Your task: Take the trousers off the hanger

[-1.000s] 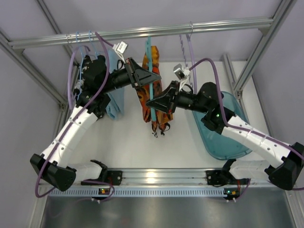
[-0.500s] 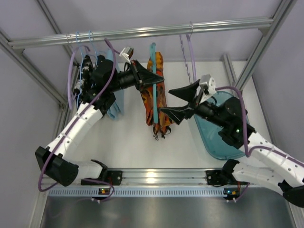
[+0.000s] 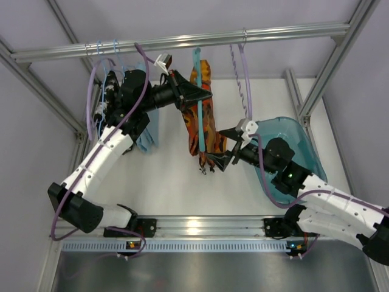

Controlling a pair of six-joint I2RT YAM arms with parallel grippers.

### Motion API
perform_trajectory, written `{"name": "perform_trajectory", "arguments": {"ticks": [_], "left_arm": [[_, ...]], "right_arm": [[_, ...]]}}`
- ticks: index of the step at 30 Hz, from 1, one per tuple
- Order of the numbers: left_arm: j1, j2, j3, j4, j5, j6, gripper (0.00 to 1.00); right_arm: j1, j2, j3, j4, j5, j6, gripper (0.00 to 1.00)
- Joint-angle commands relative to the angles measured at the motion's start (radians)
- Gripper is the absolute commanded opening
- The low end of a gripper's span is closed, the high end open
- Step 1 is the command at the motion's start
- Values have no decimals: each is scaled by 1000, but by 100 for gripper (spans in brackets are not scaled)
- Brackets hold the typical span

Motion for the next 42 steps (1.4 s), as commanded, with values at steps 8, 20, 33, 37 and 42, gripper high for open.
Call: {"name": "perform_trajectory", "arguments": {"ticks": [8,20,33,37,42], "left_arm": [[-6,-16,114,166,6,32,0],[-4,-25,115,144,1,43,0],[-4,-39,100,132,1,46,0],[-3,-49,86,124,-3,52,0],[5,-51,72,121,-6,51,0]], "right_arm": [[24,181,38,256,160,-62,99],[-8,251,98,302,299,-76,67],[-36,274,153,281,288,-50,0],[-44,253,165,240,271,-37,0],[-53,212,174,203,254,-27,0]]}}
